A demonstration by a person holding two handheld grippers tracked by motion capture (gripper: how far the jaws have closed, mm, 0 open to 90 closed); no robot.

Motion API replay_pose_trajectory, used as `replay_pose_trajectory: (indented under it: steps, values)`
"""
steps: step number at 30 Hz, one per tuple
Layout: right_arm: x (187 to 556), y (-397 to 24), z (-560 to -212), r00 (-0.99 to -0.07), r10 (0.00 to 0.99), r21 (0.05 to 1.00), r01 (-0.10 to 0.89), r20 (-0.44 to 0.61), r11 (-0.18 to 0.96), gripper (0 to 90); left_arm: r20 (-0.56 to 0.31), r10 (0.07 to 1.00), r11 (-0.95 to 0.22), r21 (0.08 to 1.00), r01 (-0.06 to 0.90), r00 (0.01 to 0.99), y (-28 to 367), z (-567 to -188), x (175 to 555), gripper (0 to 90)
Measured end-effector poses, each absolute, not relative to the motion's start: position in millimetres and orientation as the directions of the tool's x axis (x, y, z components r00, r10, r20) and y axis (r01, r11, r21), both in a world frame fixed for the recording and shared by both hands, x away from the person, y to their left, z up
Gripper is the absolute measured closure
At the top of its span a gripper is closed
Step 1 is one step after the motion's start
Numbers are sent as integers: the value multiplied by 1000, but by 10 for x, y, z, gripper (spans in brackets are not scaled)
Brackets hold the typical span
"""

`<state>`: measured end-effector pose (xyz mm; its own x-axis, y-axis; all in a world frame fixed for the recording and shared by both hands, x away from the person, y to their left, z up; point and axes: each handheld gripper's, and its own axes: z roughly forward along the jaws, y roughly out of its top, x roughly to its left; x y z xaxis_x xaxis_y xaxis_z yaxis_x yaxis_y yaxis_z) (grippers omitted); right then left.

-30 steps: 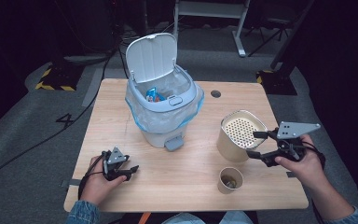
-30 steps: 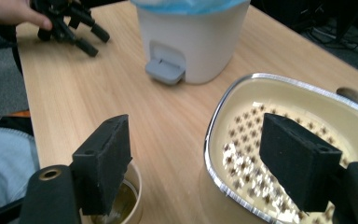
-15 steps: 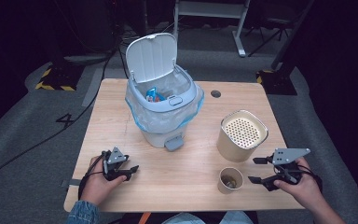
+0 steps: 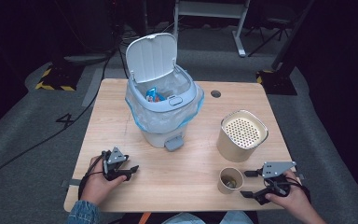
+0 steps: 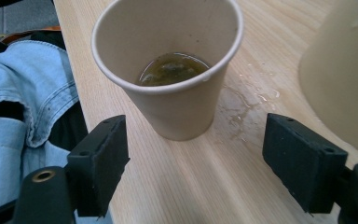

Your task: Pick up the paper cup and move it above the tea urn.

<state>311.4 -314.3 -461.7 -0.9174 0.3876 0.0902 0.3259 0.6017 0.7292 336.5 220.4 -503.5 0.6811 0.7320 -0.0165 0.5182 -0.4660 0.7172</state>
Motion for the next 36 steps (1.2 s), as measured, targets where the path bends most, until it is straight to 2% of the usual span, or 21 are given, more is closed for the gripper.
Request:
replay_pose_trajectory:
  steps: [11,20,26,36]
  values:
    - [3115,-2895,-4871,-919,370,774,331,135,540,203,-17,732,-465,717,518,681,2205,-5035,3365,395]
    - [3117,-2762,-4936,-915,379,825,316,136,468,206,-18,732,-465,717,519,681,2205,-5035,3365,395]
    - [3140,-2744,-4960,-912,388,840,309,129,446,269,-18,732,-466,717,519,681,2205,-5035,3365,395]
    - [3136,-2769,-4968,-906,395,849,326,155,415,301,-18,733,-465,717,520,680,2205,-5035,3365,395]
